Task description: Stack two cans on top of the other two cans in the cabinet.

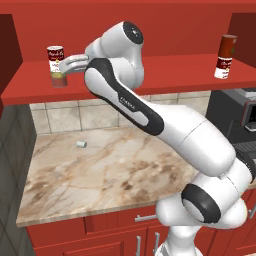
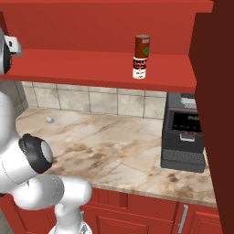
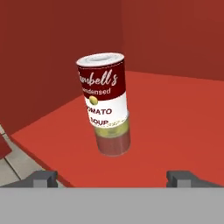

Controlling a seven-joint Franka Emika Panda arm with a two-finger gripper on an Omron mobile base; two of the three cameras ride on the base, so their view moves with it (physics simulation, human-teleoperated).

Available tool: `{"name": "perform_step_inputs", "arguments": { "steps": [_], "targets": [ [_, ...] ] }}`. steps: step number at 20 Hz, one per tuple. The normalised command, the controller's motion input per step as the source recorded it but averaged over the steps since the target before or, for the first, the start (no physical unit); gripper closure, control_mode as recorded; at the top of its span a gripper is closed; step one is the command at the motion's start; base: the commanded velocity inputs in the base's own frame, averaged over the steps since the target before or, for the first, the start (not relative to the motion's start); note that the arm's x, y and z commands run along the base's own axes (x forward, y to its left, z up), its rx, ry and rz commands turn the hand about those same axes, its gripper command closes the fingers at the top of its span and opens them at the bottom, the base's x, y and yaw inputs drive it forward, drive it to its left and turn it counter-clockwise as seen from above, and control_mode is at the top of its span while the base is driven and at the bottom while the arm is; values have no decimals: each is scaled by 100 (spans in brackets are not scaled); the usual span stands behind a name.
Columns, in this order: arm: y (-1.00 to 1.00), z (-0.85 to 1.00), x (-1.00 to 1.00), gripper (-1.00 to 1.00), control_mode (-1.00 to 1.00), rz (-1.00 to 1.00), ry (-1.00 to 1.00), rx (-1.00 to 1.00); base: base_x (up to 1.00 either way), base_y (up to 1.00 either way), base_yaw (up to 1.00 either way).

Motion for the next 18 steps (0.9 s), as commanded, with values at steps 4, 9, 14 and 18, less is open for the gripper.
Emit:
{"name": "perform_step_inputs", "arguments": {
  "steps": [4,9,14,18],
  "targets": [
    [-52,-6,-41,-100,-100,0,-3,0,0,0,0],
    [-59,0,-36,-100,-100,-2,0,0,0,0,0],
    [-57,6,-48,-100,-100,-10,0,-5,0,0,0],
    [-57,1,-62,-100,-100,-9,1,-2,0,0,0]
  ]
}}
